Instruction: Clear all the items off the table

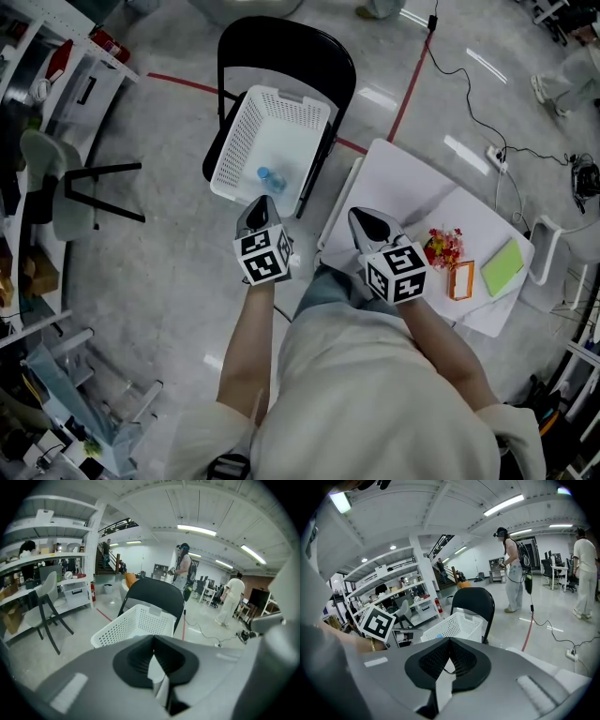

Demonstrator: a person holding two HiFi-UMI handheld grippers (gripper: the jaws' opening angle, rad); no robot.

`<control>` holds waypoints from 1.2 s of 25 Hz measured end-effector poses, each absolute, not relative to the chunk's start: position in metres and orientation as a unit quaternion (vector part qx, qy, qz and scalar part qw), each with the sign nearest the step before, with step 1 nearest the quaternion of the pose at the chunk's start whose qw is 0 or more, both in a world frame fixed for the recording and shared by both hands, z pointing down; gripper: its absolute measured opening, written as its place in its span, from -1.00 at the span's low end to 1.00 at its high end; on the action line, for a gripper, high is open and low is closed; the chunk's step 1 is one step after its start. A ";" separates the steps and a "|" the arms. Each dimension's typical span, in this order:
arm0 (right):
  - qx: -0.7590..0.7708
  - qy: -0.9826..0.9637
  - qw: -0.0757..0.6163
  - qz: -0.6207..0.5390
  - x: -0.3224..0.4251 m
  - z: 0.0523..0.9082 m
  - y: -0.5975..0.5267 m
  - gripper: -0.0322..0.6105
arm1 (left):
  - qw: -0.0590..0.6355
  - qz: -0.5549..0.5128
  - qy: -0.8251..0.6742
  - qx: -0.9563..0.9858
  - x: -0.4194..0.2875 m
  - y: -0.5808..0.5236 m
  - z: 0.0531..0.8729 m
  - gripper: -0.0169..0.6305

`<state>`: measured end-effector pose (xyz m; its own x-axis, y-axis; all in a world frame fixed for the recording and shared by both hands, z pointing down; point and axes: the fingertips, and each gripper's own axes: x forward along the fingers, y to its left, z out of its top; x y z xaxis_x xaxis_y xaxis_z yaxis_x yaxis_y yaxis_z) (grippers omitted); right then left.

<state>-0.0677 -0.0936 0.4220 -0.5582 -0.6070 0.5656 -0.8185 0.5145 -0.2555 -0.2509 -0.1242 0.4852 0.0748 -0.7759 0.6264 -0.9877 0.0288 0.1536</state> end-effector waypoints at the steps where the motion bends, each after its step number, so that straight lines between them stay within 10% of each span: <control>1: 0.423 -0.845 0.207 0.254 -0.067 0.422 -0.093 -0.90 | 0.294 0.176 -0.654 0.674 -0.250 -0.124 0.483 -0.92; 30: 0.539 -0.773 0.172 0.286 0.060 0.438 -0.026 -0.90 | 0.254 0.230 -0.460 0.819 -0.048 -0.101 0.470 -0.92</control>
